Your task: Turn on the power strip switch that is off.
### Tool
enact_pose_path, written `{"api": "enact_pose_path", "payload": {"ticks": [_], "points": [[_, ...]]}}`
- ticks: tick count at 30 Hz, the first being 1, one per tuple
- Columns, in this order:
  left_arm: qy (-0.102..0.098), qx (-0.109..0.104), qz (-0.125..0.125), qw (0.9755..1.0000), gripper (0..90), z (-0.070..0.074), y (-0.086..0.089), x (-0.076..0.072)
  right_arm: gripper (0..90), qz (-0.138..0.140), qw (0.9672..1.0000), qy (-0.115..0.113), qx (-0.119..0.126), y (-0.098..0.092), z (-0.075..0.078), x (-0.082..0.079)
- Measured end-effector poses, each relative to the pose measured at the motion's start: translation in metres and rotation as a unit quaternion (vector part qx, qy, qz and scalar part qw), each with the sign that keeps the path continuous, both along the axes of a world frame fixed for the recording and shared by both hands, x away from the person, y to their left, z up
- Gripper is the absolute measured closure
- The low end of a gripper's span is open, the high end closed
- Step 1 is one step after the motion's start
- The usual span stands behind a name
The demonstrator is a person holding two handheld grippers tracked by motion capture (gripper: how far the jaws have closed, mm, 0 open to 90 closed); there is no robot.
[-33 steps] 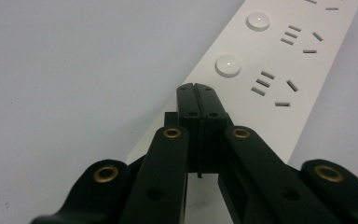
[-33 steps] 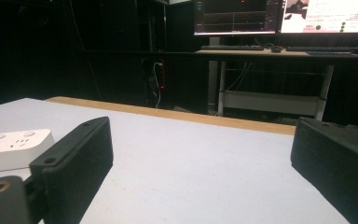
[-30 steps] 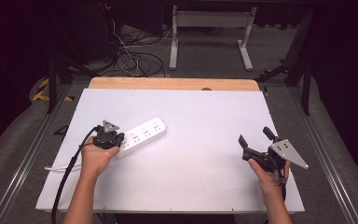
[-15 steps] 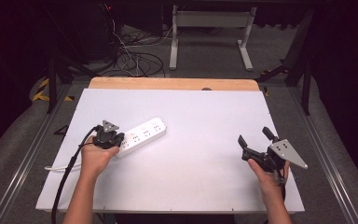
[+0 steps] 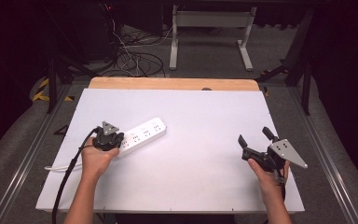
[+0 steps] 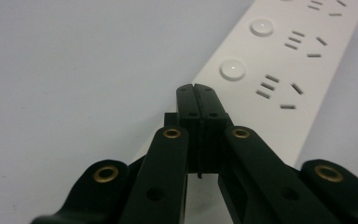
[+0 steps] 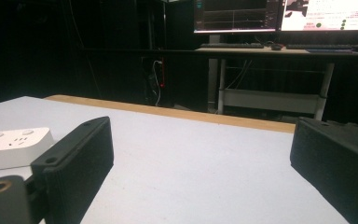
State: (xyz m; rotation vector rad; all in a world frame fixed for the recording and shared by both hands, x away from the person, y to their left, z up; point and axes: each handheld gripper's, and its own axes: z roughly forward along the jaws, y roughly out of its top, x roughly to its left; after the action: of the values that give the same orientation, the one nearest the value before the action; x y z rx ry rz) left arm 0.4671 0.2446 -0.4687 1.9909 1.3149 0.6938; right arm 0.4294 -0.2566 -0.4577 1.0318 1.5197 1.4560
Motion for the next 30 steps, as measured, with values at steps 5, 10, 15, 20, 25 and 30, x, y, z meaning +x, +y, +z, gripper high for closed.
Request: {"api": "enact_pose_path", "payload": {"ticks": [5, 10, 15, 20, 25, 30], "points": [[-0.015, -0.018, -0.004, 0.9997, 90.0, -0.004, 0.009, -0.004, 6.7, 0.001, 1.0000, 0.003, -0.003, 0.001, -0.001, 0.001], [-0.028, -0.021, -0.007, 0.9994, 90.0, -0.006, 0.014, -0.008, 6.8, 0.002, 1.0000, 0.003, -0.008, 0.002, -0.002, 0.001], [-0.042, -0.032, -0.007, 0.9986, 90.0, -0.008, 0.017, -0.011, 6.8, 0.002, 1.0000, 0.003, -0.008, 0.002, -0.002, 0.001], [-0.071, -0.050, -0.011, 0.9962, 90.0, -0.001, 0.018, -0.016, 6.8, 0.001, 1.0000, 0.003, -0.005, 0.001, -0.001, 0.001], [-0.110, -0.072, -0.008, 0.9912, 90.0, 0.011, 0.024, -0.025, 6.8, 0.001, 1.0000, 0.004, -0.003, 0.002, -0.001, 0.001], [-0.149, -0.093, 0.003, 0.9844, 90.0, 0.021, 0.031, -0.036, 6.9, 0.003, 1.0000, 0.005, -0.006, 0.003, -0.001, 0.001]]}}
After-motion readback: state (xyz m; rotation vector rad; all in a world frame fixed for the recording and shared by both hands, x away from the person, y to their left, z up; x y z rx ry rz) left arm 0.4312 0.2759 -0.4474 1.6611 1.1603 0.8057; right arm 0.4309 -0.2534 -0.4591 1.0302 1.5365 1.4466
